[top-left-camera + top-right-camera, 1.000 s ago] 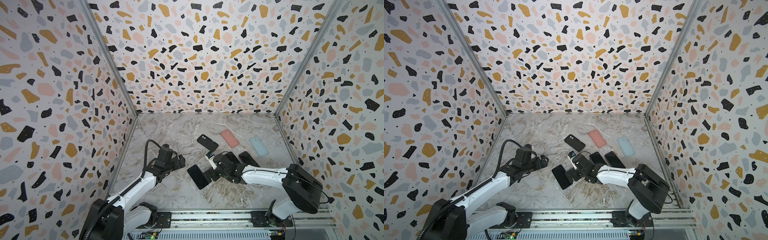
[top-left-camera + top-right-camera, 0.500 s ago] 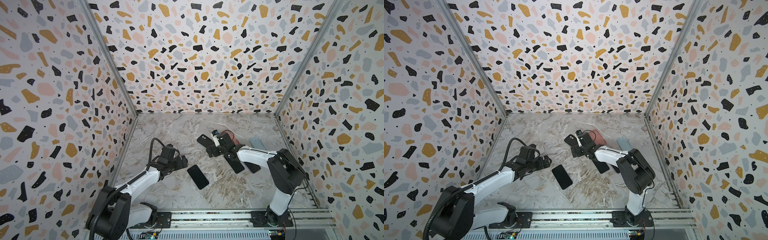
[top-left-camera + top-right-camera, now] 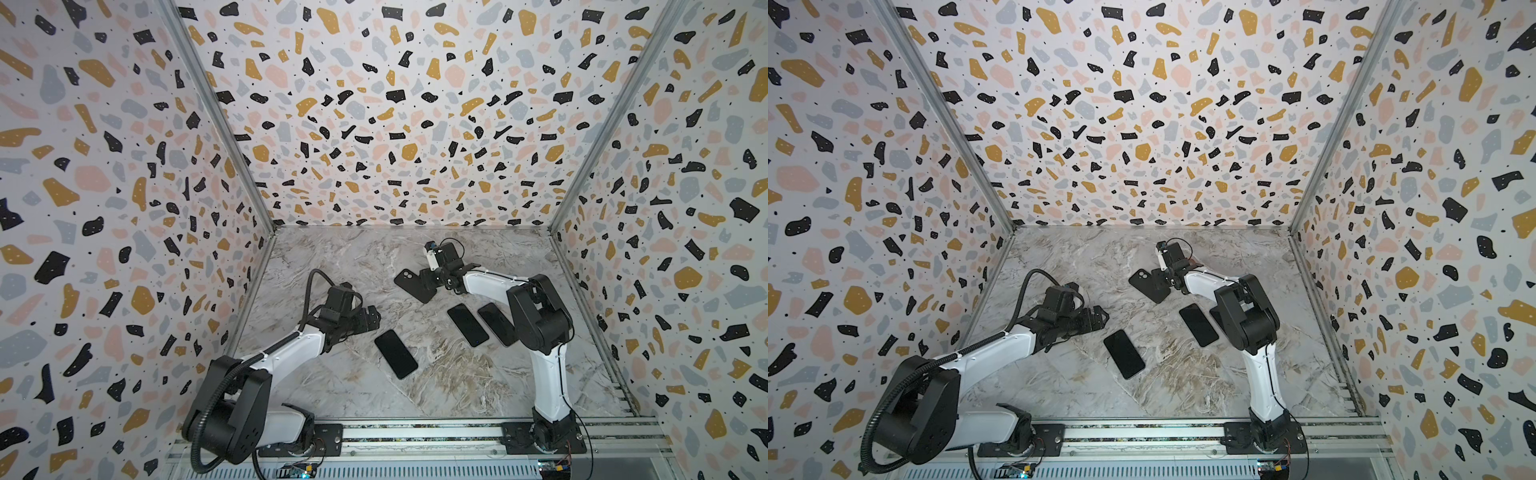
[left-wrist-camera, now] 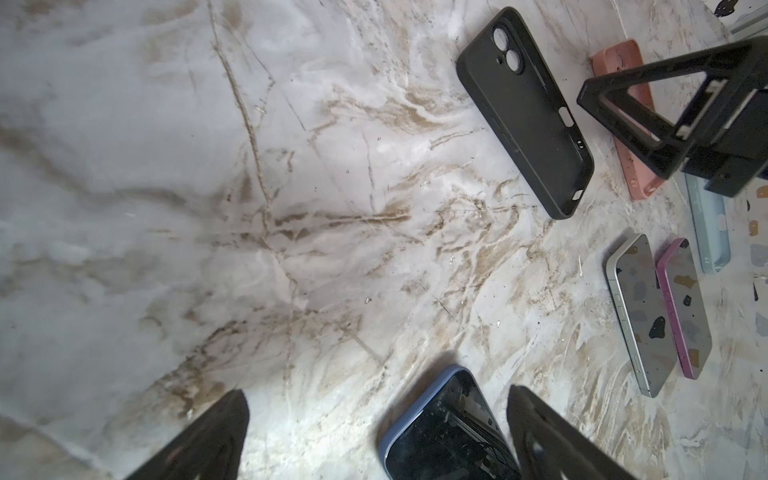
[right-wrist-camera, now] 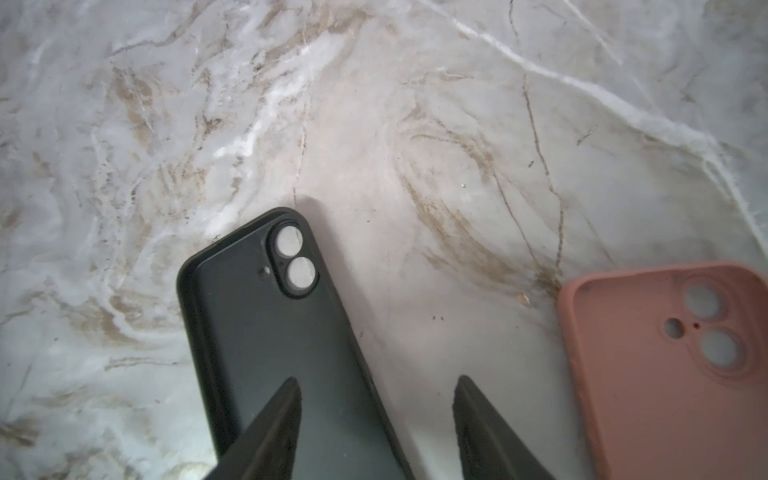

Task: Put the phone into the phone case

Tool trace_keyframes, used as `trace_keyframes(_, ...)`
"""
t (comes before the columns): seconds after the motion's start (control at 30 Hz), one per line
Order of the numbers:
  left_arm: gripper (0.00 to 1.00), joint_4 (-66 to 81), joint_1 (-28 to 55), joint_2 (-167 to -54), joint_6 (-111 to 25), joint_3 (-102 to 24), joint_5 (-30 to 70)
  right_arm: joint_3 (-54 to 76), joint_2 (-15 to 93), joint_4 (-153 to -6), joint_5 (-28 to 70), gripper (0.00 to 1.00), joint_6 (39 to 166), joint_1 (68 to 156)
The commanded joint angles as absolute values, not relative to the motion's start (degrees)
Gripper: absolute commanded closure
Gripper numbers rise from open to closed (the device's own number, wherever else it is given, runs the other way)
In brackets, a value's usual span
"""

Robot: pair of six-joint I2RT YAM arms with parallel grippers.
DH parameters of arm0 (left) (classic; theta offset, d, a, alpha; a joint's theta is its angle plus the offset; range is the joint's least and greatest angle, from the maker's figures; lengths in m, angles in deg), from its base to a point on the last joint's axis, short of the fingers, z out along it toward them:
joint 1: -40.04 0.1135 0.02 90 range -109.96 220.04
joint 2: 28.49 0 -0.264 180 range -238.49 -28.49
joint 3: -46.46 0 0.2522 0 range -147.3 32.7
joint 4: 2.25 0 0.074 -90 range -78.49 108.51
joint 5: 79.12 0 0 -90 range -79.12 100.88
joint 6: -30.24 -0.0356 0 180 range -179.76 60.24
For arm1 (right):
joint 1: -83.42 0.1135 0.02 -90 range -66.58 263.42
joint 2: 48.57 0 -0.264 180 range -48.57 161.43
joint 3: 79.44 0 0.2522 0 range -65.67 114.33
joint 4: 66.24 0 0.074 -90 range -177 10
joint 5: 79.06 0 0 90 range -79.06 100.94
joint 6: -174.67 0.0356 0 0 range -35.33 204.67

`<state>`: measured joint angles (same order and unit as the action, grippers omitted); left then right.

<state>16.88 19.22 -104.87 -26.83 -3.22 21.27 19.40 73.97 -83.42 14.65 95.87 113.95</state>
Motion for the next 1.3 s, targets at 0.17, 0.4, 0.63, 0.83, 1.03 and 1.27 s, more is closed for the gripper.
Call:
trace_keyframes(0.17, 0.03, 15.64, 18.99, -105.39, -27.88, -4.36, 22.96, 23.95, 76.95, -87.65, 16.70, 0.51, 94.77, 113.90)
trace_keyframes(0.4, 0.03, 15.77, 18.94, -105.22, -28.03, -4.08, 22.92, 24.37, 77.98, -88.20, 16.95, 0.61, 94.71, 114.30)
trace_keyframes(0.63, 0.03, 15.29, 18.87, -105.14, -27.59, -3.50, 23.10, 23.77, 77.38, -88.73, 15.64, 0.71, 94.51, 115.05)
trace_keyframes(0.83, 0.03, 15.29, 18.87, -104.83, -27.42, -3.20, 23.10, 23.21, 76.99, -89.21, 14.58, 0.76, 94.95, 116.01)
trace_keyframes(1.03, 0.03, 15.29, 18.88, -103.52, -27.04, -2.32, 22.90, 23.31, 76.84, -90.07, 12.51, 0.83, 96.54, 116.98)
trace_keyframes(1.27, 0.03, 15.38, 18.92, -101.29, -26.56, -0.70, 22.39, 22.61, 75.39, -90.85, 10.86, 0.88, 100.42, 117.73)
